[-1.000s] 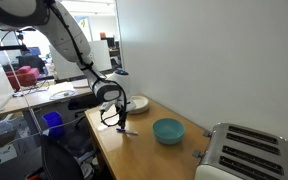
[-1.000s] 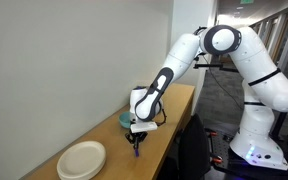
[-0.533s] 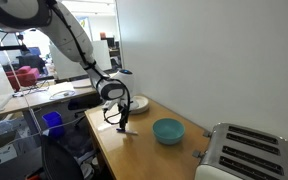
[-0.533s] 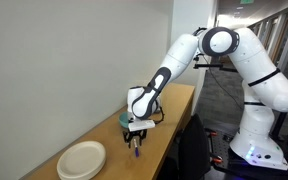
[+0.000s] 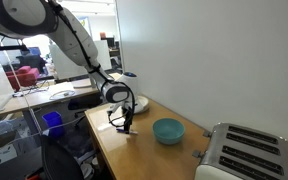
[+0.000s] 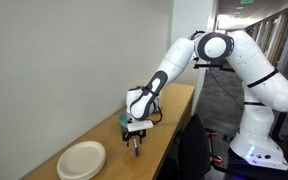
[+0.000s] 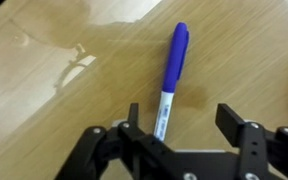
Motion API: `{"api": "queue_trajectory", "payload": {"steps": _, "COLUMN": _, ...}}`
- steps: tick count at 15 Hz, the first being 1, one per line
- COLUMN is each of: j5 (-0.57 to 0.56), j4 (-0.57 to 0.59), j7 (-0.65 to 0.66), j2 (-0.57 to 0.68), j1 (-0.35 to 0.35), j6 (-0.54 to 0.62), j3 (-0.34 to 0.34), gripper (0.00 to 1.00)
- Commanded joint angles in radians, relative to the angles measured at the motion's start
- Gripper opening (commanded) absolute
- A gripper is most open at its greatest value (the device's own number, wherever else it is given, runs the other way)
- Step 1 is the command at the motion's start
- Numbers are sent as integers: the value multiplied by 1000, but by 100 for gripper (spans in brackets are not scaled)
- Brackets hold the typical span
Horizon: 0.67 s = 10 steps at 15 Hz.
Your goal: Put the marker in the bowl
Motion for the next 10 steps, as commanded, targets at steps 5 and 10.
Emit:
{"api": "queue_trajectory", "payload": {"steps": 5, "j5": -20, "j4": 46, "j7": 19, "j2": 25, "j1": 15, "j6": -62, "j3": -22, "gripper": 24}}
{"api": "queue_trajectory", "payload": {"steps": 10, "j5": -26, "j4": 40, "j7": 20, "j2": 14, "j1": 16, "j6": -71, "j3": -28, "gripper": 0}}
